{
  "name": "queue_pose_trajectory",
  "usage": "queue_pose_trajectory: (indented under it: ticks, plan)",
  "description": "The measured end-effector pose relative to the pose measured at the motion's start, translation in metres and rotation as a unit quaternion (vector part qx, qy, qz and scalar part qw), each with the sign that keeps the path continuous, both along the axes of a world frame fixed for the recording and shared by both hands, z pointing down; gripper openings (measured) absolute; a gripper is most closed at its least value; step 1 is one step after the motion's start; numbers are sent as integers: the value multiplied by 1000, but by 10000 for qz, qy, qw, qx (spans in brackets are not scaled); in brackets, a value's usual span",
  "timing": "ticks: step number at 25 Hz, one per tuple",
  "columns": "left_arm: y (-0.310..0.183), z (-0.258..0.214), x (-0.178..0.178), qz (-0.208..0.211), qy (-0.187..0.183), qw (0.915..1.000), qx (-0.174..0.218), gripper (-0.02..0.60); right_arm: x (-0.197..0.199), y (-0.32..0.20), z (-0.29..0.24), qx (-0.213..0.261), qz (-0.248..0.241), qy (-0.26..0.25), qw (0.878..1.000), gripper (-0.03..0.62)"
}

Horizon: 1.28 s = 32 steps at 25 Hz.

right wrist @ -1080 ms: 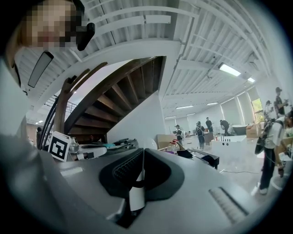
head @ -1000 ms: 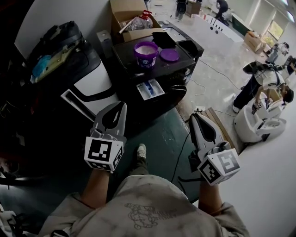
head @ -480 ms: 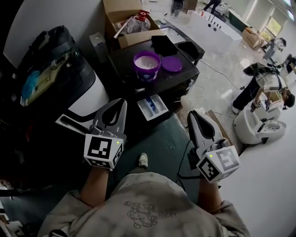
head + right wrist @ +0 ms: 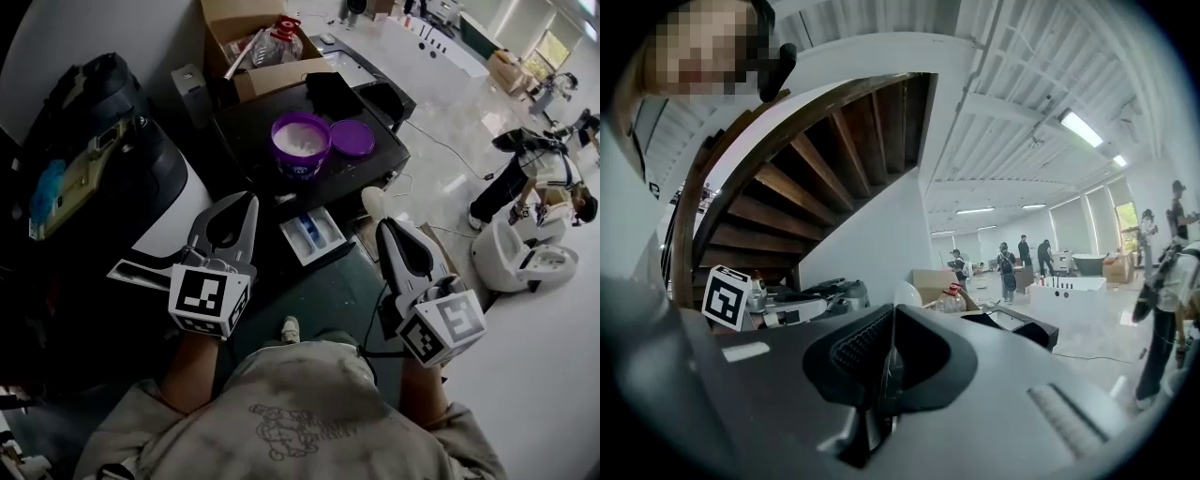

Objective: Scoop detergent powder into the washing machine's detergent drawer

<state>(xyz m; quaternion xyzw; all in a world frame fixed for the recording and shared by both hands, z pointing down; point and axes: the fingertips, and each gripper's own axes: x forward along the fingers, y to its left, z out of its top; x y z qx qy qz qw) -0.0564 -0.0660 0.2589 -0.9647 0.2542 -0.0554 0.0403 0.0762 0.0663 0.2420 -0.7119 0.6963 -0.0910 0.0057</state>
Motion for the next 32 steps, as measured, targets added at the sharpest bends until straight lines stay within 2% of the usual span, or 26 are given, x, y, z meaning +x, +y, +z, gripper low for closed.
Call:
queue_pose_trajectory:
  ticks: [5,10,21,32]
  plan:
    - [-10,7,15,40,-84,10000,-30,0,16,-11,3,-23,36,-42,10000,35]
    - [-23,11,29,-147,-185,9997,-51,0,36,-28,9,-32,-145,-119,9998,35]
    - [-58,14,82,-829,-326,9960,-65,0,106,-86,23,-65,-931,-311,9951,35]
    - [-89,7,108,-1859,-432,9816,34,0,156,-155,21,-12,-1933,-325,9806,35]
